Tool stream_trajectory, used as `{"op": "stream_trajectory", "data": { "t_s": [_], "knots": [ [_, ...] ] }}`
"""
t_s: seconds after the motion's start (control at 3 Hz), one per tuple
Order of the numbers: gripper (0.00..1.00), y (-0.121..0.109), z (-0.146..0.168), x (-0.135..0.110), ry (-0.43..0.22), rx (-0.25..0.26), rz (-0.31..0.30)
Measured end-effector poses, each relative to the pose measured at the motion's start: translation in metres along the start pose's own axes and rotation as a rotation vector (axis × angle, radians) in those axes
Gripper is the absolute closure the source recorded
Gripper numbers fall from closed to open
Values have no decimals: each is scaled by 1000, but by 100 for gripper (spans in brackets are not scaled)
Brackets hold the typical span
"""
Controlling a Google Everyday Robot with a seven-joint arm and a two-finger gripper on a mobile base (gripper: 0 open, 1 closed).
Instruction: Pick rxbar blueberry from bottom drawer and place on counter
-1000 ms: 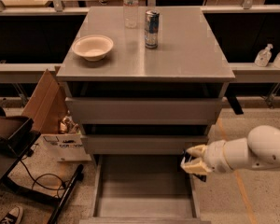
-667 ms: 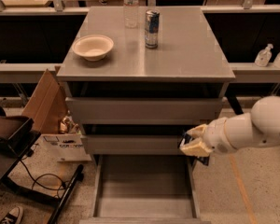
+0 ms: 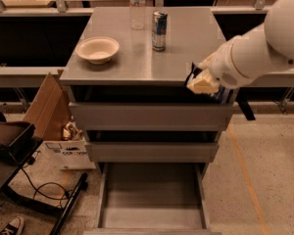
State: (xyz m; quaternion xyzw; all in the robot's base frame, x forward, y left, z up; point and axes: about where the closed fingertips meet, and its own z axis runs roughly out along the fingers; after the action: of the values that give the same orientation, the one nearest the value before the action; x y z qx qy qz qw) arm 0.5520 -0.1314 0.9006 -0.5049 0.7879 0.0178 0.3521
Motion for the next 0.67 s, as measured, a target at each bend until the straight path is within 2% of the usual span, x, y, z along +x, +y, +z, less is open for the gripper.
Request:
{"op": "stream_trajectory", "data": {
  "t_s": [0.33,0.67],
  "knots": [
    [100,-38,-8,-49,10,83,-73],
    [100,-75,6,-73,29,143,-180]
  ]
}}
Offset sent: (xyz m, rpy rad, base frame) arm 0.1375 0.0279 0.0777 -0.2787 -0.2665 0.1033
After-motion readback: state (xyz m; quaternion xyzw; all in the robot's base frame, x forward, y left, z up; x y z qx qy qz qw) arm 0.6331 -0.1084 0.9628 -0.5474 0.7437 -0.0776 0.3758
